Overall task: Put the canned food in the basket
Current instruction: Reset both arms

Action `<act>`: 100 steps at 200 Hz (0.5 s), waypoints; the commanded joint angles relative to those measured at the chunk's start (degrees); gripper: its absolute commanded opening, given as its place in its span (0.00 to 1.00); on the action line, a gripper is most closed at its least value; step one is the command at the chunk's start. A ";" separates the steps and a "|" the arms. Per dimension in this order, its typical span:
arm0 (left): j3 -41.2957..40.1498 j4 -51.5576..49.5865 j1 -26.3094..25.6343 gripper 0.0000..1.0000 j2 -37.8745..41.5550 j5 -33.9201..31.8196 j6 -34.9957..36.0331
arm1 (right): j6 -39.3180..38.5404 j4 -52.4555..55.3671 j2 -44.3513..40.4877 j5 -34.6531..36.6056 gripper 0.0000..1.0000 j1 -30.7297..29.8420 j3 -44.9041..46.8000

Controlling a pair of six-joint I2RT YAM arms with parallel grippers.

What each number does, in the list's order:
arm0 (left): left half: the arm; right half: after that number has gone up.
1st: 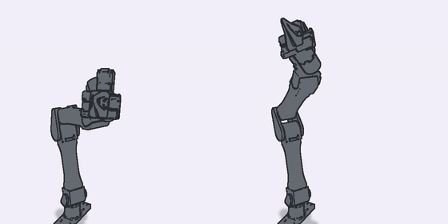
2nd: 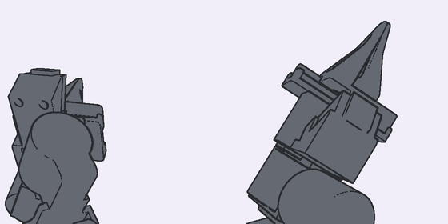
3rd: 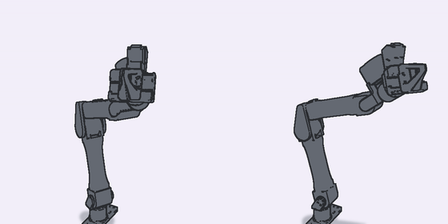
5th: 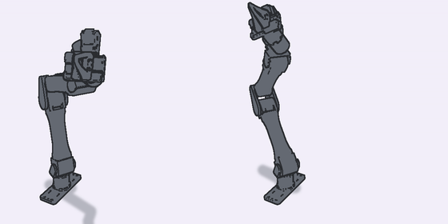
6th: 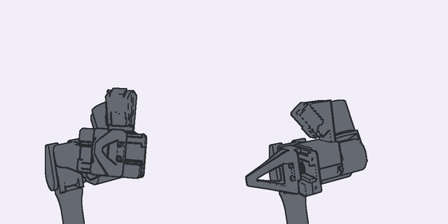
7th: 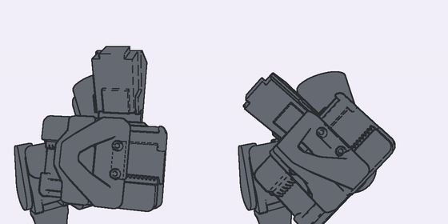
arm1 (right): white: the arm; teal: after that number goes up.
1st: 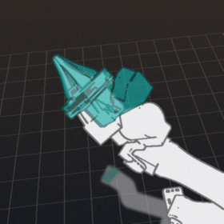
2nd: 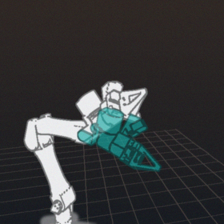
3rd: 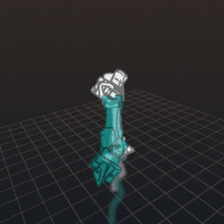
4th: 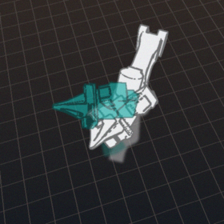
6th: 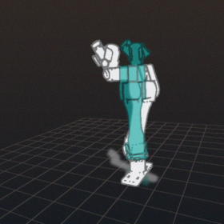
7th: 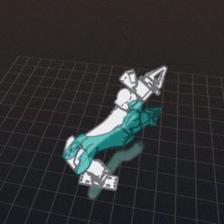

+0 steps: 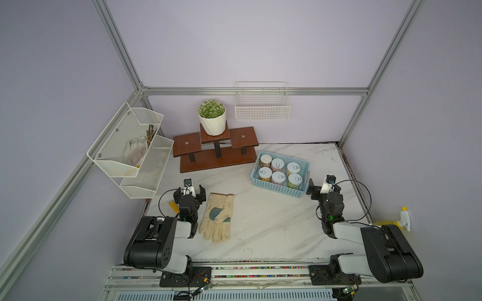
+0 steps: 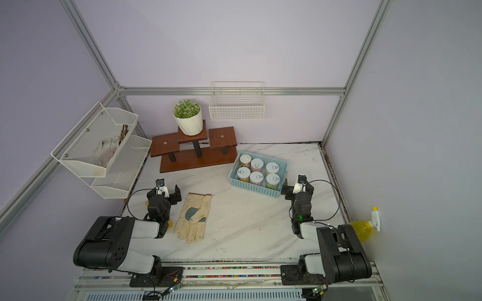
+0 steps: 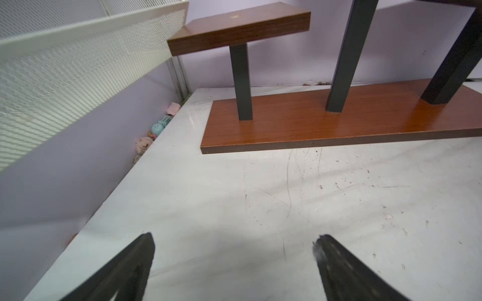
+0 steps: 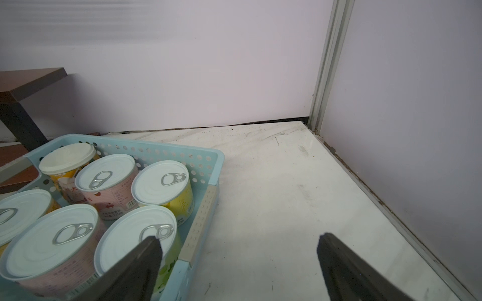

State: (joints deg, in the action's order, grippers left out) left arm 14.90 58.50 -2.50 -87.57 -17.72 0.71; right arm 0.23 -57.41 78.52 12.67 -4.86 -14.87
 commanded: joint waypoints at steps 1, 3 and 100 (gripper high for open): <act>1.22 8.02 0.54 1.00 -3.18 4.13 0.88 | 0.91 -4.65 3.56 -2.00 0.99 0.21 -0.68; 1.37 7.70 0.49 1.00 -3.21 4.17 0.90 | 0.87 -5.11 4.05 -2.09 0.99 0.25 -0.62; 7.16 -5.69 1.89 1.00 -1.99 4.79 -1.14 | 1.51 -9.39 11.74 0.17 0.99 0.15 -2.08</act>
State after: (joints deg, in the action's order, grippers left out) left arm 21.74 52.82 -0.89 -90.52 -13.65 0.10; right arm 1.21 -65.32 89.69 12.10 -4.86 -16.99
